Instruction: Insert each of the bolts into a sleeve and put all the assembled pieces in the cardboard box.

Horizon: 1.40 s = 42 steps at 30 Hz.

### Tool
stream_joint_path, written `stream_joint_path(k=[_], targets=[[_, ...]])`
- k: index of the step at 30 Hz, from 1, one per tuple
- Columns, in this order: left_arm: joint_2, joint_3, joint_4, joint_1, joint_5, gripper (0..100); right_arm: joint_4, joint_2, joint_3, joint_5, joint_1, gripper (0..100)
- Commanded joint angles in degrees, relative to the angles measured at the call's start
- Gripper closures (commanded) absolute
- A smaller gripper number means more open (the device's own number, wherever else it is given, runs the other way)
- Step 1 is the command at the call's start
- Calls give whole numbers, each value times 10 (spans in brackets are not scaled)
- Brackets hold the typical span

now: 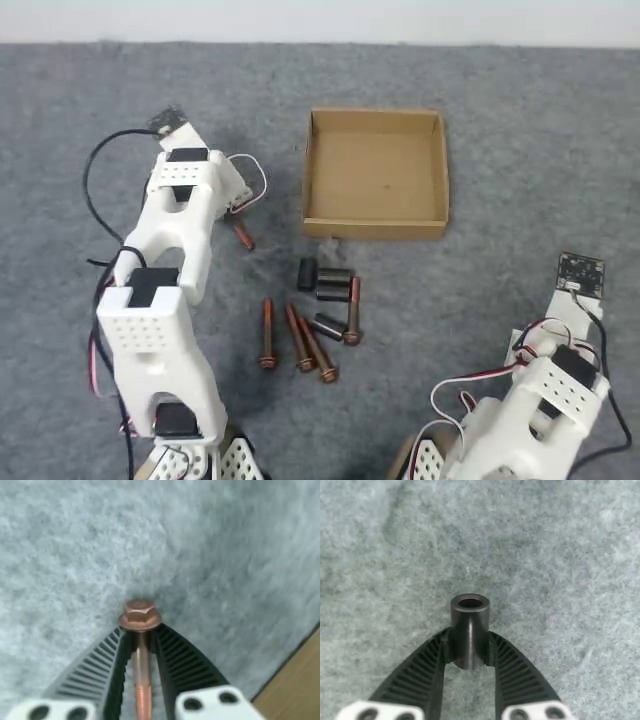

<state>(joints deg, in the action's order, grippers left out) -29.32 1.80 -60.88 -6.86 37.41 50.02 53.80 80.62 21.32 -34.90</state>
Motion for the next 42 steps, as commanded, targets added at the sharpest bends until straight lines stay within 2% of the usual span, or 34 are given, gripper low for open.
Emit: stream_joint_path(k=[1,4,9,12,15,20,23,26,34,42], targets=[[64,-13,-47,-2,-104,989,-7,24,-4,14,5,992],[90,15,-50,-3,-152,989,-7,24,-4,14,5,992],[126,68,-53,-7,-166,989,-16,24,-6,10,5,992],[161,122,-49,-7,-207,989,-41,25,-4,10,11,992],[207,180,-31,-18,-250,989,-72,25,-4,10,60,992],[287,273,32,-67,-253,989,-110,25,-7,11,160,992],[313,309,35,-83,-258,989,-162,25,-4,11,197,992],[321,339,33,-94,-293,989,-218,25,-4,11,229,992],[321,373,33,-146,-308,989,-345,22,-4,11,340,992],[321,374,34,-146,-308,989,-469,18,18,11,451,992]])
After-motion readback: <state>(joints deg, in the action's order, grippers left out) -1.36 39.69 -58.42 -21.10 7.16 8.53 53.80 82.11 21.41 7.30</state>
